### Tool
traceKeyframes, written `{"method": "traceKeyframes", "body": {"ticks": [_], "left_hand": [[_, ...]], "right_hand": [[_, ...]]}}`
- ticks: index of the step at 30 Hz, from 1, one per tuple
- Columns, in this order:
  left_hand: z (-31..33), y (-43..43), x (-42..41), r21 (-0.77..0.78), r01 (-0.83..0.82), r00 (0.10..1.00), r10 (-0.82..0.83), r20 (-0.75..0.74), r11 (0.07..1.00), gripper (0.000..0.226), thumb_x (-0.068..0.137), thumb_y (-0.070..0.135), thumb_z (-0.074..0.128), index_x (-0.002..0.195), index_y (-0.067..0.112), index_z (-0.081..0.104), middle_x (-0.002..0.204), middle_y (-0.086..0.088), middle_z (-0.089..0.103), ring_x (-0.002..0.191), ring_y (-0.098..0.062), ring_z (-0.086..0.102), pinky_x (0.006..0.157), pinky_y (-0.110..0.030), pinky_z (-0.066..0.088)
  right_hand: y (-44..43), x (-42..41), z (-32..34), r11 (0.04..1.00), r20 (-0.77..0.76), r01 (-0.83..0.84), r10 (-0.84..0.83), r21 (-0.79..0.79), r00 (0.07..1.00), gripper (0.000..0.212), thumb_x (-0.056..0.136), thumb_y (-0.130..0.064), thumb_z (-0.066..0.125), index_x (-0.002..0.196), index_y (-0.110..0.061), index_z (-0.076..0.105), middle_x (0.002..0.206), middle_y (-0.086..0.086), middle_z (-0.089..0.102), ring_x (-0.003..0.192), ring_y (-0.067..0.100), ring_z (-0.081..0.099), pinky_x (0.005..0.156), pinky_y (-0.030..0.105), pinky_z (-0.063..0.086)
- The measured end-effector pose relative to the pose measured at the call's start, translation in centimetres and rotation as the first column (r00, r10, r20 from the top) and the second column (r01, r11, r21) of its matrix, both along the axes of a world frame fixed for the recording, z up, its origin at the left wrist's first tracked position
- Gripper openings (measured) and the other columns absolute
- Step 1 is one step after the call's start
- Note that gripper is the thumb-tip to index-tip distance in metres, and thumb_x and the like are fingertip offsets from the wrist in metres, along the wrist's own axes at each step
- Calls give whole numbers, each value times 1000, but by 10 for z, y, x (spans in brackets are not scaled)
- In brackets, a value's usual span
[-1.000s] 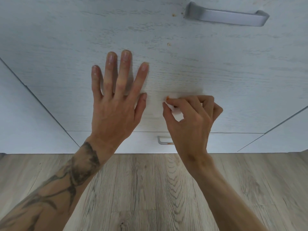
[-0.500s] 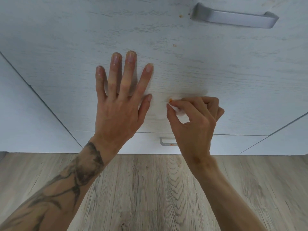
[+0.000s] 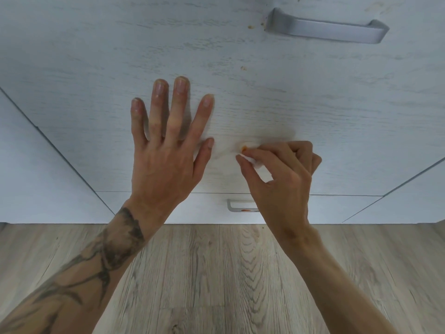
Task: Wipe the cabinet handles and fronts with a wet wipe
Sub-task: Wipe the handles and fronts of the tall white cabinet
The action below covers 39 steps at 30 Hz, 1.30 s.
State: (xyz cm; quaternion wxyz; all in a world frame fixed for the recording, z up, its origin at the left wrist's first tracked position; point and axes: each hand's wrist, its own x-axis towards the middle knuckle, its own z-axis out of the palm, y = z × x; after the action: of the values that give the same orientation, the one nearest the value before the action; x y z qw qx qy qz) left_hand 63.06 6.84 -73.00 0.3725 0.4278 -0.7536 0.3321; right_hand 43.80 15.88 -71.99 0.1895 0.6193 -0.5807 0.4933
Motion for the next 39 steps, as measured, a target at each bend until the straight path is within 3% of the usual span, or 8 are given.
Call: {"method": "traceKeyframes", "body": {"ticks": [5,9,14,22,25,30,35,39], "left_hand": [[0,2,0,7,-2,1000,2,-5,1000,76,115,46,46,170,18,2,169,-22,10,155,-48,12,131,-60,0],[0,1,0,6,-2,1000,2,-10,1000,75,115,45,46,170,18,3,169,-22,10,156,-48,12,131,-61,0],[1,1,-1,5,-13,1000,13,-7,1000,73,115,44,46,171,17,9,170,-21,10,156,-48,12,132,-61,1],[3,3,0,14,-1,1000,1,-2,1000,71,115,44,47,172,18,12,170,-20,10,157,-46,12,132,-60,2],[2,2,-2,9,-2,1000,2,-10,1000,69,115,44,47,171,18,15,170,-21,11,156,-47,13,132,-60,1],[1,2,-1,6,-1,1000,1,-8,1000,74,115,44,47,170,18,6,169,-22,11,156,-49,13,131,-62,2],[2,3,-1,12,4,1000,-4,3,1000,76,115,44,48,171,18,5,170,-23,9,156,-49,13,131,-62,3],[2,2,1,16,5,1000,-5,9,1000,79,115,44,48,171,19,-2,170,-24,9,155,-51,13,130,-62,2]], "right_hand": [[4,-20,-3,998,-40,-54,53,-27,998,7,91,-31,86,93,-24,84,103,-14,77,97,29,59,88,37,34],[13,-50,-9,998,-29,-41,40,-40,999,8,90,-27,86,96,-22,84,101,-12,75,97,32,57,79,53,43],[19,-65,-8,1000,-55,1,-2,-27,999,6,94,-26,83,100,-24,83,104,-19,69,96,31,56,84,44,35],[46,-82,-5,979,42,202,-202,-2,979,13,97,-24,78,98,-11,80,101,4,76,100,35,58,78,55,47],[52,-73,4,982,40,177,-175,-62,984,15,99,-23,78,98,-9,80,101,2,75,96,37,65,78,49,50],[39,-30,6,997,70,-19,25,-80,997,15,93,-20,84,102,-10,79,98,-1,76,82,14,59,80,29,47],[5,-2,-2,996,14,-77,78,-35,997,12,90,-21,87,101,-20,84,97,-6,77,87,21,63,81,39,43],[2,-4,-8,999,-13,-38,38,-25,999,12,94,-22,82,106,-20,84,100,-7,75,93,20,58,86,31,36]]}}
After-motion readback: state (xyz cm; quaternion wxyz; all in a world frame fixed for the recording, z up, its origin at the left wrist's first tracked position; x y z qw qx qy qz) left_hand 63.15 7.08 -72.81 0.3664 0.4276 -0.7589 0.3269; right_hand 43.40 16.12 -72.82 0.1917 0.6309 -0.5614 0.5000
